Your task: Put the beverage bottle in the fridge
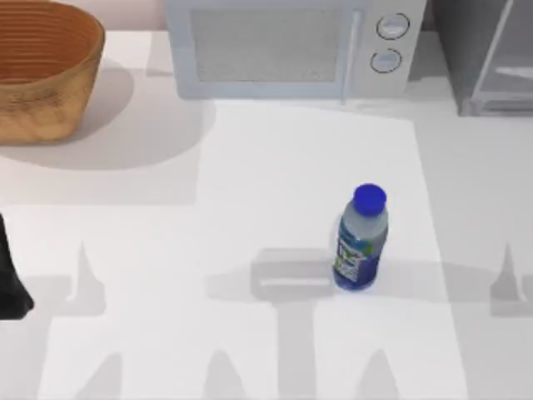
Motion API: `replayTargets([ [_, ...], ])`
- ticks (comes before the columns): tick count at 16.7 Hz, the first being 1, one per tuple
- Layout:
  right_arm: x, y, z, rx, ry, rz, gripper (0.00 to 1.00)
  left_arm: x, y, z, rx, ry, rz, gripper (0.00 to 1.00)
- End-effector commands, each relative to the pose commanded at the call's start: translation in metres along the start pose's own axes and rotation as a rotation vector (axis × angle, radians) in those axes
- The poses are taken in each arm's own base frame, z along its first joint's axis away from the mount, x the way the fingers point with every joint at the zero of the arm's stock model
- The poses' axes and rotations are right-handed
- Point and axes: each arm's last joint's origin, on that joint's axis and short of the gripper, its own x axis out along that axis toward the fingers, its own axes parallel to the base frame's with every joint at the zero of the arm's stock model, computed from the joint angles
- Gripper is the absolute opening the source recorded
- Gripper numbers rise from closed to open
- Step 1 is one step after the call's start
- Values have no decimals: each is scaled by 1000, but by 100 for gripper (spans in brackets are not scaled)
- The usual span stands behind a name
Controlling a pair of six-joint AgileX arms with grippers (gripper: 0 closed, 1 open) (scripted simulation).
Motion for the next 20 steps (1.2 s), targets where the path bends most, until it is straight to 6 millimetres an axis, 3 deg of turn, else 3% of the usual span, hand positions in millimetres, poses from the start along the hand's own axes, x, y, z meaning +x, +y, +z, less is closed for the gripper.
replayTargets([
  [6, 6, 4, 3, -1, 5, 47, 100, 0, 0, 0, 0, 0, 0, 100],
  [12, 32, 20, 3, -16, 60, 204, 100, 0, 0, 0, 0, 0, 0, 100],
  [20, 71, 61, -32, -57, 168, 489, 100, 0, 0, 0, 0, 0, 0, 100],
])
